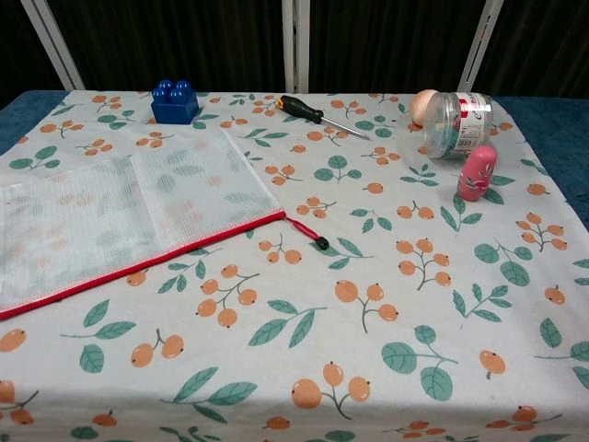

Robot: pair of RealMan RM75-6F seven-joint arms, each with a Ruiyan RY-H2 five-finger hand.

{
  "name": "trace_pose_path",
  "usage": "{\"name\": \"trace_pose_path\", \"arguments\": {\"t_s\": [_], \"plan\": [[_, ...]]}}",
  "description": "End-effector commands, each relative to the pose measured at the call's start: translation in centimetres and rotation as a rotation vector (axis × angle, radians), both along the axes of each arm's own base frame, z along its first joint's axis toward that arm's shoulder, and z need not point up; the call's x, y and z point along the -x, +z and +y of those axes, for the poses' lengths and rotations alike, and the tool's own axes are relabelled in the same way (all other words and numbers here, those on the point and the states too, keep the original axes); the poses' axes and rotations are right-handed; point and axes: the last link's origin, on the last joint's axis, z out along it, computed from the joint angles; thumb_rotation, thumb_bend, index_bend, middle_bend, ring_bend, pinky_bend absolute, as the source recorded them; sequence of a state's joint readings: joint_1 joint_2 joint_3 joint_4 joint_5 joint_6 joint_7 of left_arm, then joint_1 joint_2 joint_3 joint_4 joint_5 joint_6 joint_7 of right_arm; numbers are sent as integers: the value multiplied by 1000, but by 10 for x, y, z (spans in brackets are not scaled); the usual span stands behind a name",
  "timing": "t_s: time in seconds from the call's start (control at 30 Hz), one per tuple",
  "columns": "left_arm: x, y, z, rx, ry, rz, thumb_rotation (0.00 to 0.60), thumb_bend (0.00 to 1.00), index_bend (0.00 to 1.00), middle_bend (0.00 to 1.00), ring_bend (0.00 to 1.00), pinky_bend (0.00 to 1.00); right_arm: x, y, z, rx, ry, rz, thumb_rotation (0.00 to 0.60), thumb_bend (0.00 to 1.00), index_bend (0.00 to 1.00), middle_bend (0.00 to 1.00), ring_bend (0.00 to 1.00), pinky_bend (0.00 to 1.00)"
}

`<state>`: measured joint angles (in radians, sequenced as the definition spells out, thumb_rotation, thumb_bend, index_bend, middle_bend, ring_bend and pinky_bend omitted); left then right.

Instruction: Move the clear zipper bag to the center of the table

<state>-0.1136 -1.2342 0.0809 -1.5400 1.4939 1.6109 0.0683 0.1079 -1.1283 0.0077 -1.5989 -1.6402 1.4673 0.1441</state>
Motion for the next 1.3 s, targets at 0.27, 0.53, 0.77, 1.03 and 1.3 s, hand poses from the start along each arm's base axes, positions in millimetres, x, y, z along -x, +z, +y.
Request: {"name": "trace_pose_path", "arguments": {"t_s": [0.27, 0.53, 0.77, 1.03, 1.3], "plan": [[-9, -3, 8, -4, -9, -12, 600, 88, 187, 142, 119, 146, -4, 0, -5, -6, 11, 9, 600, 235, 0, 52, 0, 0], [-92, -32, 67, 175, -357, 30, 600, 203, 270, 142, 119, 146, -13, 12, -8, 24, 56, 20, 600, 236, 0, 52, 0, 0], [-183, -83, 117, 412, -576, 130, 600, 390, 352, 142, 119, 146, -20, 16, -8, 20, 72, 38, 600, 235, 0, 52, 0, 0], [-239, -143, 146, 578, -611, 209, 600, 401, 370, 142, 119, 146, -14, 13, -4, 14, 50, 40, 600, 235, 0, 52, 0, 0], [-271, -196, 160, 630, -608, 292, 600, 399, 383, 142, 119, 146, -9, 14, -5, 15, 35, 36, 600, 235, 0, 52, 0, 0]]}}
